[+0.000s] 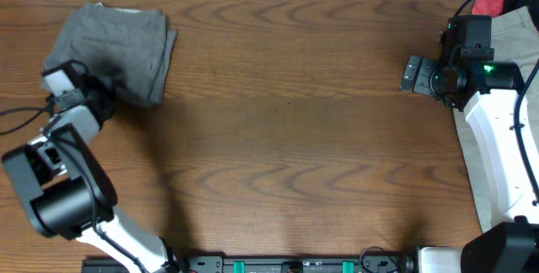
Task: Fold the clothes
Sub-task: 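Carry the folded shorts with the left gripper to the back-left corner, then set the shorts down, open the left gripper and lift away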
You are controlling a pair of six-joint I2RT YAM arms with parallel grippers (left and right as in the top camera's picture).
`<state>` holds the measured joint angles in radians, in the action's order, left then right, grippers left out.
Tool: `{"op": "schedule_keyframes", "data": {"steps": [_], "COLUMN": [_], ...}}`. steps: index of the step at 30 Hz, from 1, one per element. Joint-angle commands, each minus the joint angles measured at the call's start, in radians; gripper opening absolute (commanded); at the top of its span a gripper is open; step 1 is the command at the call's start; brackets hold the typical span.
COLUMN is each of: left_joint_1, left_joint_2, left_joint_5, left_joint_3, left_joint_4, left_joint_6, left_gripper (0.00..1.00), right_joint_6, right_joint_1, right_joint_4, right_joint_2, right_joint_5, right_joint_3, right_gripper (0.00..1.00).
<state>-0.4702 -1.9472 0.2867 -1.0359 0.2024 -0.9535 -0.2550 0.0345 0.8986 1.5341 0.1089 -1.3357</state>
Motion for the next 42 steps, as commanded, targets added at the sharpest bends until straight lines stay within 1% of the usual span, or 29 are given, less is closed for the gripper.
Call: {"op": "schedule_keyframes", "data": {"steps": [1,6,8,15,19,27,32,35,36,37,38,40,41,42], "left_joint_1": [0.028,0.037,0.038,0.044,0.053,0.058,0.069,0.085,0.092,0.098,0.104,0.113,0.116,0.117], "left_joint_2": [-0.071,-0.166,-0.200,-0.295,-0.316,-0.318,-0.318,-0.318,-0.318,-0.318,-0.318,-0.317,-0.316,-0.315], "left_joint_5": [0.009,0.008,0.008,0.017,0.011,-0.018,-0.018,-0.018,-0.018,-0.017,-0.018,-0.017,-0.009,0.000], "left_joint_3": [0.003,-0.002,-0.018,-0.137,-0.192,-0.204,-0.206,-0.207,-0.207,-0.207,-0.207,-0.207,-0.207,-0.207], "left_joint_4": [0.085,0.227,0.254,0.256,0.256,0.262,0.327,0.336,0.333,0.330,0.331,0.331,0.331,0.331], "left_joint_6": [-0.009,-0.009,-0.010,-0.002,-0.002,-0.003,-0.003,-0.003,-0.003,-0.003,-0.002,-0.003,-0.002,-0.002], "left_gripper": [0.06,0.06,0.06,0.06,0.06,0.06,0.06,0.06,0.09,0.24,0.29,0.31,0.40,0.52], "right_joint_6": [-0.002,-0.002,-0.002,-0.002,-0.002,-0.002,-0.002,-0.002,-0.002,-0.002,-0.002,-0.002,-0.002,-0.002], "right_joint_1": [-0.002,-0.002,-0.002,-0.002,-0.002,-0.002,-0.002,-0.002,-0.002,-0.002,-0.002,-0.002,-0.002,-0.002], "right_joint_4": [-0.001,-0.001,-0.001,-0.001,-0.001,-0.001,-0.001,-0.001,-0.001,-0.001,-0.001,-0.001,-0.001,-0.001], "right_joint_2": [0.002,0.002,0.002,0.002,0.002,0.002,0.002,0.002,0.002,0.002,0.002,0.002,0.002,0.002], "right_joint_5": [0.011,0.011,0.011,0.011,0.011,0.011,0.011,0.011,0.011,0.011,0.011,0.011,0.011,0.011], "right_joint_3": [-0.009,-0.009,-0.009,-0.009,-0.009,-0.009,-0.009,-0.009,-0.009,-0.009,-0.009,-0.009,-0.009,-0.009], "right_gripper": [0.99,0.99,0.99,0.99,0.99,0.99,0.99,0.99,0.99,0.99,0.99,0.99,0.99,0.99]}}
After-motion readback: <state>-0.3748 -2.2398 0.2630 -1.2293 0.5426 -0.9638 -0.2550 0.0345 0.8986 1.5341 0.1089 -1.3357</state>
